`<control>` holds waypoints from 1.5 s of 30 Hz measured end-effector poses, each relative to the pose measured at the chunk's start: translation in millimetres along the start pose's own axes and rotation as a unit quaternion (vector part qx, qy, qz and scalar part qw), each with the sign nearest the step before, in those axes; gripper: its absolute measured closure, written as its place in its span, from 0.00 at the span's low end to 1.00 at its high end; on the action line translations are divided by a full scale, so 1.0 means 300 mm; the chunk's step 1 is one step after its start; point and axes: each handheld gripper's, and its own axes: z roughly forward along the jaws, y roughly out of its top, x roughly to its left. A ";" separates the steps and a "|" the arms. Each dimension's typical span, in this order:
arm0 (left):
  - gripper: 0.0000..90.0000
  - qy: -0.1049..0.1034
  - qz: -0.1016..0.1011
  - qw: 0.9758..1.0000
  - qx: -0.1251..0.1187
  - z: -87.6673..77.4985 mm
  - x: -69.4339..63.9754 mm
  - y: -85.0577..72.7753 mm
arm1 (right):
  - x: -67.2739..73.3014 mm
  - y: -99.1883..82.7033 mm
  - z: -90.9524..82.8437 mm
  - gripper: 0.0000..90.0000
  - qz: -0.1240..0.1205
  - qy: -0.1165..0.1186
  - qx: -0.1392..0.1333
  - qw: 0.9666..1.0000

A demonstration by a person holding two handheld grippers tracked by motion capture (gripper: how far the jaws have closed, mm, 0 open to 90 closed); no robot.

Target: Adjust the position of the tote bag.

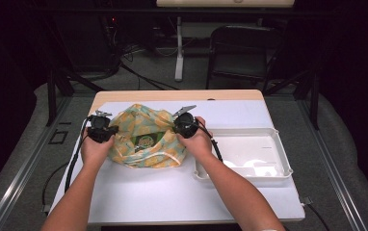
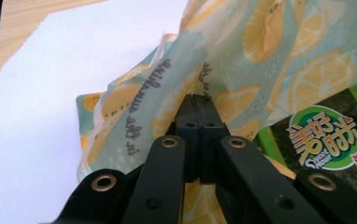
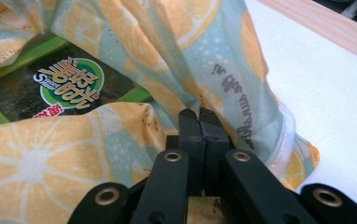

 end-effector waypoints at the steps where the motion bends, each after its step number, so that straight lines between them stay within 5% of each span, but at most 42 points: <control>1: 1.00 0.000 -0.004 1.000 0.001 0.003 0.004 -0.002 | -0.001 0.000 0.000 1.00 0.000 0.000 0.001 1.000; 17: 1.00 -0.003 -0.038 0.999 0.018 0.061 0.042 -0.038 | -0.012 -0.013 0.032 1.00 0.007 -0.016 0.024 1.000; 45: 1.00 0.016 -0.064 0.997 0.042 0.089 0.096 -0.067 | -0.036 -0.026 0.045 1.00 0.034 -0.024 0.042 0.998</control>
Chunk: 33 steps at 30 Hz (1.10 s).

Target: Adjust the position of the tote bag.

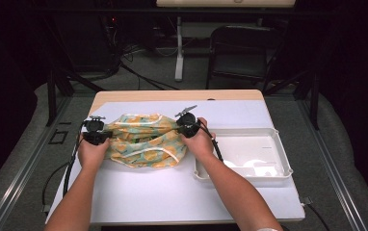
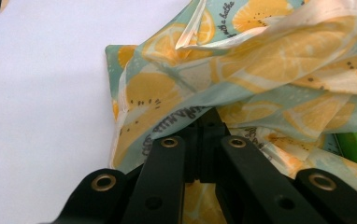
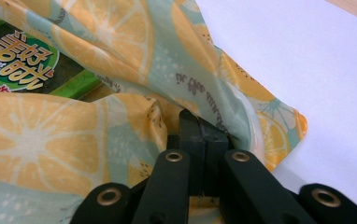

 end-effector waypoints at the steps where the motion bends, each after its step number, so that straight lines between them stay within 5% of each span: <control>1: 1.00 -0.001 -0.001 1.000 0.000 -0.001 -0.001 0.000 | 0.000 0.000 0.000 1.00 0.000 0.000 0.000 1.000; 12: 0.80 -0.028 0.035 0.998 -0.048 -0.090 -0.049 0.008 | 0.010 -0.007 -0.052 0.92 -0.001 0.036 -0.038 0.999; 24: 0.68 -0.068 0.042 0.991 -0.107 -0.234 -0.082 0.017 | 0.037 0.006 -0.165 0.82 -0.006 0.065 -0.096 0.993; 33: 0.64 -0.093 0.042 0.988 -0.119 -0.303 -0.106 0.001 | 0.081 0.014 -0.232 0.78 -0.023 0.077 -0.118 0.990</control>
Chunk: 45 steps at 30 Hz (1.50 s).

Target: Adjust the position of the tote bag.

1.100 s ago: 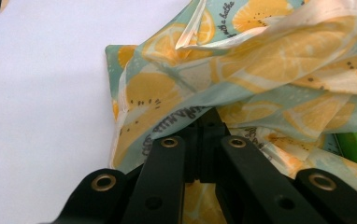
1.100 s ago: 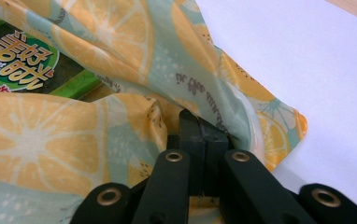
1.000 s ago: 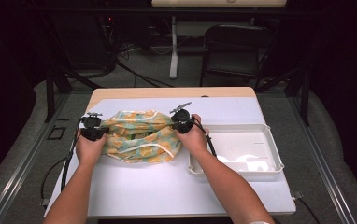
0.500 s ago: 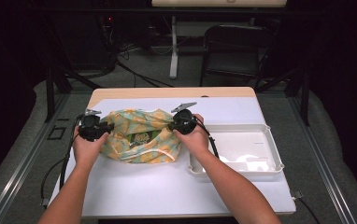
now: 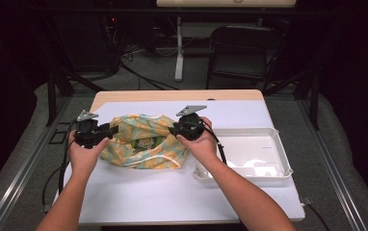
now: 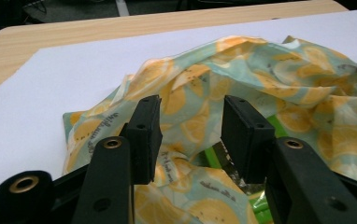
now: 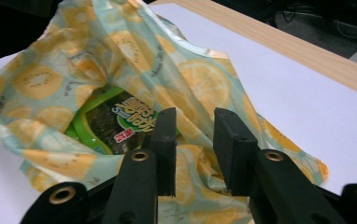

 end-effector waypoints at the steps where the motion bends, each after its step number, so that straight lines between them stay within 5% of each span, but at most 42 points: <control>1: 0.64 -0.001 0.003 1.000 0.001 -0.005 -0.008 -0.001 | 0.006 0.002 -0.005 0.78 -0.003 0.002 0.000 1.000; 7: 0.62 -0.006 0.027 1.000 0.011 -0.018 -0.049 -0.017 | 0.046 0.008 -0.012 0.76 -0.012 0.022 0.002 1.000; 10: 0.62 -0.014 0.023 1.000 0.003 -0.019 -0.057 -0.031 | 0.055 0.005 -0.002 0.75 -0.009 0.024 0.001 1.000; 24: 0.61 -0.024 0.020 0.999 0.037 0.029 -0.067 -0.130 | 0.100 -0.016 0.075 0.73 -0.018 0.030 0.031 0.999; 34: 0.61 -0.029 0.018 0.998 0.049 0.019 -0.067 -0.177 | 0.116 -0.058 0.056 0.75 -0.025 0.038 0.053 0.998; 45: 0.61 -0.020 0.039 0.997 0.064 0.011 -0.082 -0.227 | 0.163 -0.124 0.018 0.75 -0.040 0.045 0.059 0.996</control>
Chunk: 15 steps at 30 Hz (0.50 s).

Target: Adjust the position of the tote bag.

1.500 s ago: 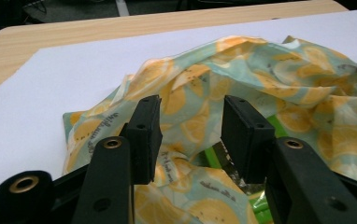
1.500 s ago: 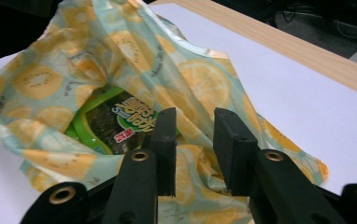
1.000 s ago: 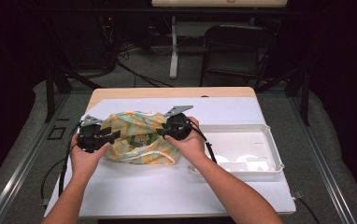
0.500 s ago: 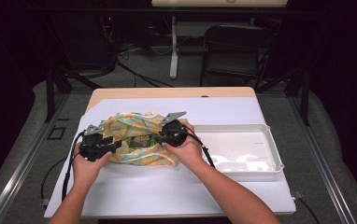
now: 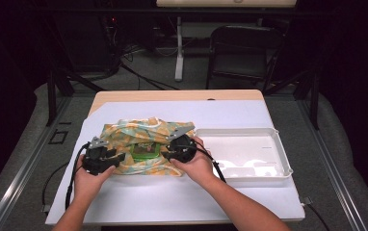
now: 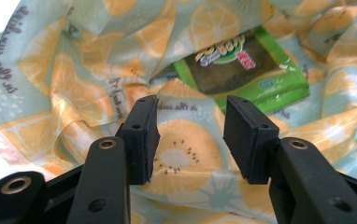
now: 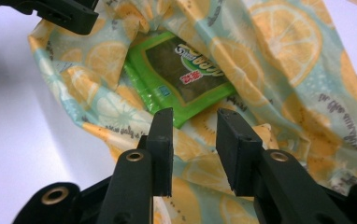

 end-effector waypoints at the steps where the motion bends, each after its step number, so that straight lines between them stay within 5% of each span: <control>1: 0.61 0.000 0.000 1.000 0.005 0.000 0.002 -0.004 | 0.000 0.000 0.000 0.75 0.000 0.000 0.000 1.000; 15: 0.63 0.010 -0.021 0.999 0.024 0.021 0.039 -0.082 | 0.034 -0.038 0.020 0.75 -0.008 0.002 0.010 1.000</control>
